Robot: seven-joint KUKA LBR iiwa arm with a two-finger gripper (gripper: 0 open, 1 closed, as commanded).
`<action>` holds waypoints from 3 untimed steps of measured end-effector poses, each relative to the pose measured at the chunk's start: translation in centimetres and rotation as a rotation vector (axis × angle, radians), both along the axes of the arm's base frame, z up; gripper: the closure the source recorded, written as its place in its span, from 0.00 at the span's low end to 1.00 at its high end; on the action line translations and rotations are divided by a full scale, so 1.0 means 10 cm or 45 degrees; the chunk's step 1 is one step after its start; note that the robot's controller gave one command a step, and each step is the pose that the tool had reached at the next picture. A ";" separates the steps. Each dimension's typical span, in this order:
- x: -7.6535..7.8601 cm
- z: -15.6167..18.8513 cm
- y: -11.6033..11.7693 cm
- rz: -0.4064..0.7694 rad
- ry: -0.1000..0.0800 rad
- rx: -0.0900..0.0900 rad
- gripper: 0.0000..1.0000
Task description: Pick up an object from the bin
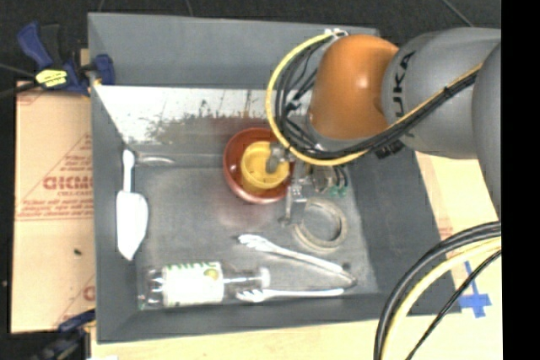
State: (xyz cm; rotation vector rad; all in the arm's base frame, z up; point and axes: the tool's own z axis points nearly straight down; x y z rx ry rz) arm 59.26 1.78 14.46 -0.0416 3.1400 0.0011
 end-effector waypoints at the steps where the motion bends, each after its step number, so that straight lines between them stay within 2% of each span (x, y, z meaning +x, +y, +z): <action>1: 0.08 0.04 -0.03 -0.062 -0.019 0.001 0.00; 2: 0.07 0.05 -0.03 -0.061 -0.017 0.001 0.00; 3: 0.07 -0.16 0.16 0.155 -0.020 -0.001 0.00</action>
Offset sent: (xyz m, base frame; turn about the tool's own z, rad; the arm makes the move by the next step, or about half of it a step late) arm 0.0012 0.0006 0.0076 0.0211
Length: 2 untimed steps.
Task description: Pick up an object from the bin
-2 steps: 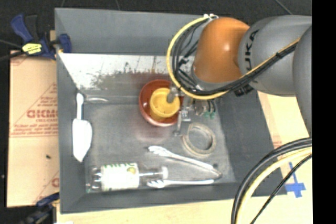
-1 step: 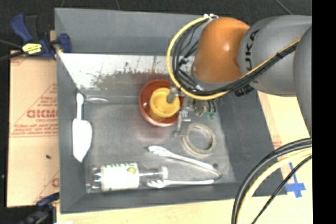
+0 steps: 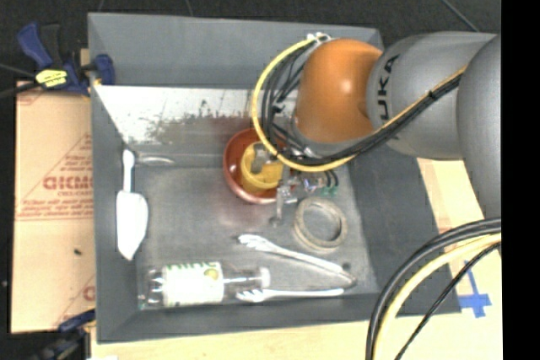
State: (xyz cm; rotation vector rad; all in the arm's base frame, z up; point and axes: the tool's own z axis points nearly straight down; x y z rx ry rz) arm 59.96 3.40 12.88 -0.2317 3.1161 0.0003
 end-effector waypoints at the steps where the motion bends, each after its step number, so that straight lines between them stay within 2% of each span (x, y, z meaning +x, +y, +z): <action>1: 0.05 0.32 -0.24 -0.153 -0.007 0.001 0.00; 2: 0.05 -0.20 -0.24 0.258 -0.008 -0.005 0.00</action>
Offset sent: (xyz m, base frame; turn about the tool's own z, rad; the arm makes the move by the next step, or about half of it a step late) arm 0.0034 -0.0229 -0.0251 -0.2060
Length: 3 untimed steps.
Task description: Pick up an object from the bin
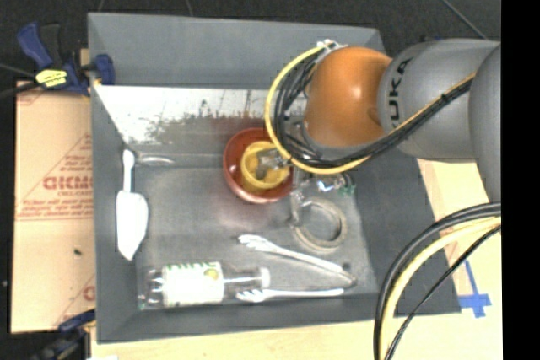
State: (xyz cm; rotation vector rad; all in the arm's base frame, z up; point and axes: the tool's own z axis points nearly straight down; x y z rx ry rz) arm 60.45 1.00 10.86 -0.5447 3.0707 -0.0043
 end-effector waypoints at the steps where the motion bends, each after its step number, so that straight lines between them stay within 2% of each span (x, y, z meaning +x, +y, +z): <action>1: 0.15 0.50 -0.02 -0.386 -0.016 0.010 0.00; 2: 0.06 -0.13 0.01 0.147 -0.004 -0.003 0.00; 3: -0.07 -0.14 0.15 -0.182 -0.014 0.008 0.00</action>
Offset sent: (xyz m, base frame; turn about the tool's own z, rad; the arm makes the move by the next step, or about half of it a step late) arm 0.0005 0.0021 -0.0386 -0.2094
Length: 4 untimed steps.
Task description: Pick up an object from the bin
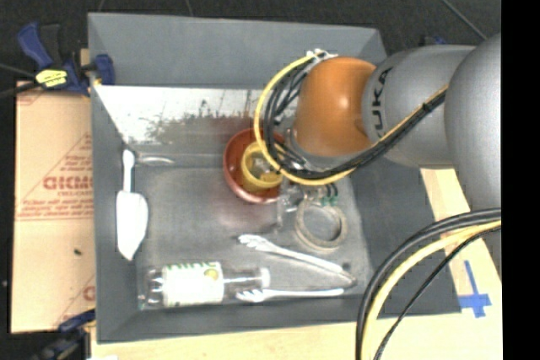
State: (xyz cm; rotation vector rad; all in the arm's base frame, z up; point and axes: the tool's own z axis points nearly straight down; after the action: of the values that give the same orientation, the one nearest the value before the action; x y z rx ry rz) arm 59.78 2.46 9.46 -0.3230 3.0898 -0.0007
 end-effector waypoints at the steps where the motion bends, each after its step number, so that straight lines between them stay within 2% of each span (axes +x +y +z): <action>1: 0.03 -0.04 -0.01 -0.151 -0.002 0.005 0.00; 2: 0.37 -0.24 0.07 0.125 0.036 -0.009 1.00; 3: 0.40 -0.24 0.09 0.125 0.006 -0.005 0.00; 4: 0.37 -0.24 0.09 0.126 0.028 -0.006 1.00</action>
Offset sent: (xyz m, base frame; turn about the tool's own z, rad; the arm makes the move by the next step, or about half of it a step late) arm 0.0410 0.0106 -0.0246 -0.0990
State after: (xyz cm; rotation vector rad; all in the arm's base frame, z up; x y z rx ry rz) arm 63.52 3.36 7.08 -0.4785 3.0919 -0.0017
